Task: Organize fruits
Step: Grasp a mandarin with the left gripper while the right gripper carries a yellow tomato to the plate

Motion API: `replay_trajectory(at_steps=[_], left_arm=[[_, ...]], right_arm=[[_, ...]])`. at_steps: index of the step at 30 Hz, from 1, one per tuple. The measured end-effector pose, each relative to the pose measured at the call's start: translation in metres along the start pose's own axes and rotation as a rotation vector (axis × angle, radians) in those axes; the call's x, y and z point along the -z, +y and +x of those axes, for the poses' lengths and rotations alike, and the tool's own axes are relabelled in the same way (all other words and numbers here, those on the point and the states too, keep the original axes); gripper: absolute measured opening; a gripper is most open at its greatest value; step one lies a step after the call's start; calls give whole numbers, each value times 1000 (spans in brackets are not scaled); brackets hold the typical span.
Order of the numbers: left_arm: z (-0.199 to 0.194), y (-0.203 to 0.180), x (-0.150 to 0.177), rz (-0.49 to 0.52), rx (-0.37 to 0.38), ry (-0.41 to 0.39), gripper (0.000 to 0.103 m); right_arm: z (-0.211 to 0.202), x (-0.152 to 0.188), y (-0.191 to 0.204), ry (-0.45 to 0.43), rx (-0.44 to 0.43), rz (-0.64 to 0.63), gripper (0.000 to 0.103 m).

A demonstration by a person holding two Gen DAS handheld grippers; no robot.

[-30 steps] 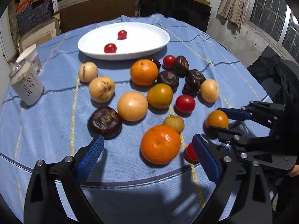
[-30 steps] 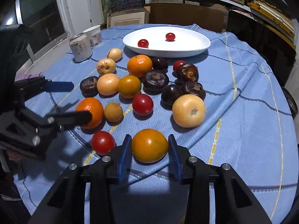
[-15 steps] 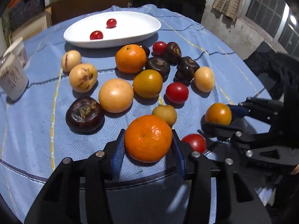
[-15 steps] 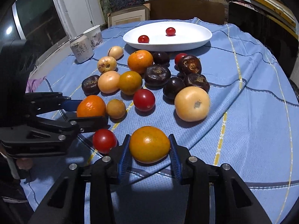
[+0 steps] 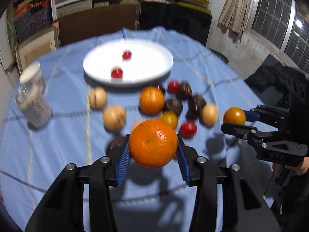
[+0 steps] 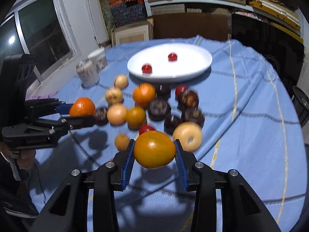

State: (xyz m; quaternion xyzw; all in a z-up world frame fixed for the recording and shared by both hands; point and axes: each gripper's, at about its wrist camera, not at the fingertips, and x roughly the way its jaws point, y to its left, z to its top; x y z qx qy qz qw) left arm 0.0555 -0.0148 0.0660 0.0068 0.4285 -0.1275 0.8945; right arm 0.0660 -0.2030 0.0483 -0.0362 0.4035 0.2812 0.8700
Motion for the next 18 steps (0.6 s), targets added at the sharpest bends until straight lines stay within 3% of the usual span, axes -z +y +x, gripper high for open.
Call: replay_trajectory(at_steps=[4, 8, 13, 18], left_arm=[[-6, 8, -33, 9, -14, -49, 44], [18, 22, -73, -5, -37, -57, 44], [70, 51, -106, -77, -118, -2, 44], [117, 80, -125, -118, -157, 56, 44]], right_arm=[[-9, -35, -8, -74, 0, 26, 40], [6, -74, -16, -93, -12, 45, 40], [61, -119, -24, -38, 8, 59, 40], [123, -138, -38, 59, 35, 120, 41]])
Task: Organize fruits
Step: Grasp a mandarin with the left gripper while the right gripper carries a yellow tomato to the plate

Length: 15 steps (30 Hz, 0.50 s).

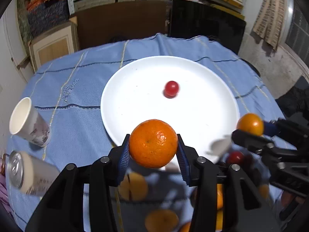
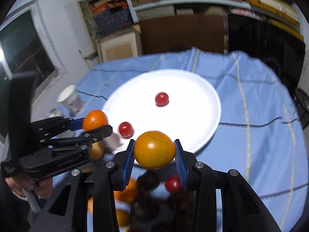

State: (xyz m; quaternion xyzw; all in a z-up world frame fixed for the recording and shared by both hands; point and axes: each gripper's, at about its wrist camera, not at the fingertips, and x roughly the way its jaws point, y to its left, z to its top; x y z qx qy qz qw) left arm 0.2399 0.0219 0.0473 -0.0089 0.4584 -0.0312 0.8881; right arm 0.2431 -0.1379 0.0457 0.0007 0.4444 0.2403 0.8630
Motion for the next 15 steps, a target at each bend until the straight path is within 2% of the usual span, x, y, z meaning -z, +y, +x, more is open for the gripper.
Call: replay_trajectory(at_steps=[3, 8, 9, 11, 14, 15], left_arm=[[16, 7, -9, -30, 7, 7, 44], [28, 15, -11, -107, 32, 8, 47], [28, 15, -10, -119, 38, 1, 58], [19, 15, -7, -130, 24, -36, 73], [0, 11, -1, -109, 10, -80, 78], [-6, 10, 2, -107, 12, -84, 80]], right_arm=[[29, -4, -2, 51, 20, 9, 41], [40, -3, 2, 56, 6, 27, 43], [37, -2, 3, 46, 6, 22, 44], [29, 2, 3, 35, 11, 19, 46], [10, 9, -4, 15, -7, 54, 53], [2, 12, -6, 1, -15, 69, 60]])
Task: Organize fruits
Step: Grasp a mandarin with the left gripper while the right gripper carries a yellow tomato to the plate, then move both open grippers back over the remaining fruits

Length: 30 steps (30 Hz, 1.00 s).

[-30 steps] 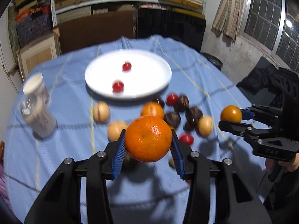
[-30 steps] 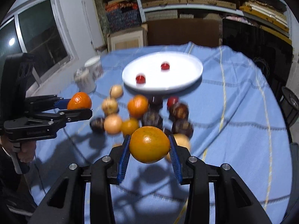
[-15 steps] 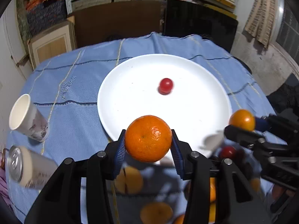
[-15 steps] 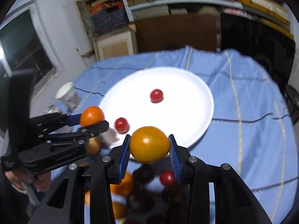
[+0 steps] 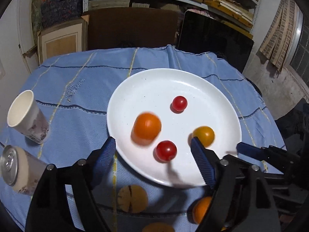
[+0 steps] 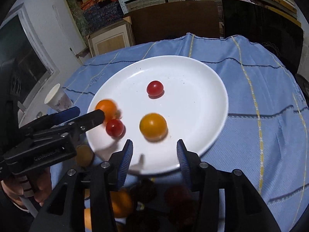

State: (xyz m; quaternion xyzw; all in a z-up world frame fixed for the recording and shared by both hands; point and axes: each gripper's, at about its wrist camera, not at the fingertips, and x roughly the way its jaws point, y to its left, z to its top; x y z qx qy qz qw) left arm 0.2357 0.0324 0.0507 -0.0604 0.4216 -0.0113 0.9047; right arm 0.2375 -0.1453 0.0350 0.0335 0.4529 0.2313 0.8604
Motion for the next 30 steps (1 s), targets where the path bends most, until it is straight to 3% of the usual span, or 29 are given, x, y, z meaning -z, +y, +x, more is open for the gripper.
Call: replay_trajectory(at_steps=[9, 14, 16, 23, 27, 30], left_arm=[[-55, 0, 45, 15, 30, -29, 87], [-74, -4, 73, 45, 31, -22, 87], [-81, -4, 83, 61, 26, -24, 88], [-101, 3, 123, 66, 23, -16, 88], [-103, 10, 147, 62, -4, 15, 88], [-103, 13, 159, 66, -21, 30, 88]], right_arm=[[-73, 45, -29, -123, -15, 79, 70], [-92, 72, -36, -133, 1, 98, 70], [-93, 82, -32, -121, 0, 85, 76], [-102, 126, 7, -101, 2, -73, 76], [-103, 151, 33, -50, -61, -170, 76], [-93, 167, 51, 8, -59, -232, 76]])
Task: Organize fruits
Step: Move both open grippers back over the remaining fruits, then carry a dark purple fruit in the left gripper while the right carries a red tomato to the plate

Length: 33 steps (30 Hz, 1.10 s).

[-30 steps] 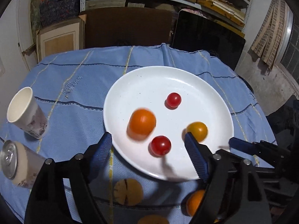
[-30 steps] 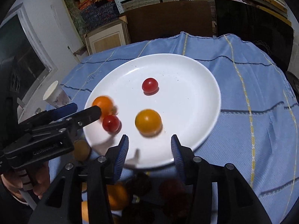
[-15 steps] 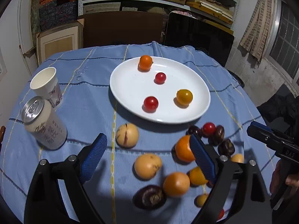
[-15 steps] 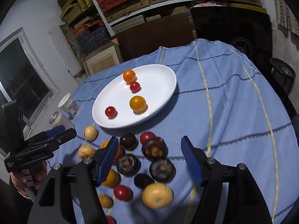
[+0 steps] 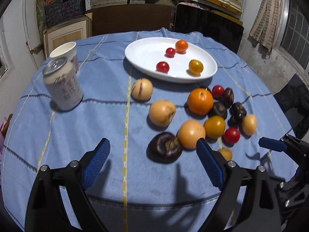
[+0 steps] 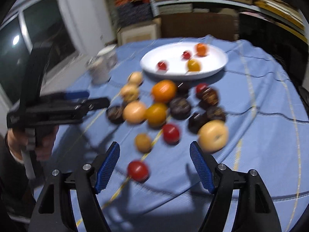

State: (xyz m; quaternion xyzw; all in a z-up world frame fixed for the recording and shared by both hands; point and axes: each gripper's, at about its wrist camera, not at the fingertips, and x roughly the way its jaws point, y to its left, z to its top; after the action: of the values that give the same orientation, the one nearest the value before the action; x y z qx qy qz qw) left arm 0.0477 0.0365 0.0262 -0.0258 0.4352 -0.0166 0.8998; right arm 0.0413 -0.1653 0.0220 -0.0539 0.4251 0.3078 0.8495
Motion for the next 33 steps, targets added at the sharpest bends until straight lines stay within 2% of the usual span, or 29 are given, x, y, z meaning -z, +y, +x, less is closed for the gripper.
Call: replay_trajectory(at_steps=[2, 3, 5, 6, 9, 12, 20, 22, 24, 31, 32, 33], left_arm=[[0, 3, 7, -13, 4, 11, 88], [1, 4, 9, -20, 8, 17, 88], [3, 6, 13, -27, 6, 32, 88], [4, 7, 15, -29, 5, 39, 88], [6, 11, 17, -36, 4, 45, 88], [7, 10, 17, -33, 4, 49, 88], [26, -4, 8, 4, 8, 76, 88], [32, -8, 8, 17, 6, 89, 83], [40, -10, 7, 28, 6, 114, 71], [46, -13, 3, 48, -6, 103, 69], [46, -14, 3, 55, -1, 99, 62], [45, -16, 2, 66, 14, 91, 45]], right_arm=[[9, 4, 9, 38, 13, -23, 74], [12, 6, 13, 52, 15, -30, 70], [18, 7, 17, 77, 1, -32, 56], [21, 8, 17, 89, -8, -28, 44], [28, 14, 22, 118, 9, -35, 41], [28, 16, 22, 106, 16, -36, 30], [25, 19, 10, 96, -29, 14, 30], [25, 19, 9, 96, -33, 18, 30], [25, 18, 7, 94, -35, 22, 30], [26, 17, 7, 93, -44, 25, 30], [26, 17, 7, 92, -44, 23, 30], [25, 17, 7, 92, -43, 23, 30]])
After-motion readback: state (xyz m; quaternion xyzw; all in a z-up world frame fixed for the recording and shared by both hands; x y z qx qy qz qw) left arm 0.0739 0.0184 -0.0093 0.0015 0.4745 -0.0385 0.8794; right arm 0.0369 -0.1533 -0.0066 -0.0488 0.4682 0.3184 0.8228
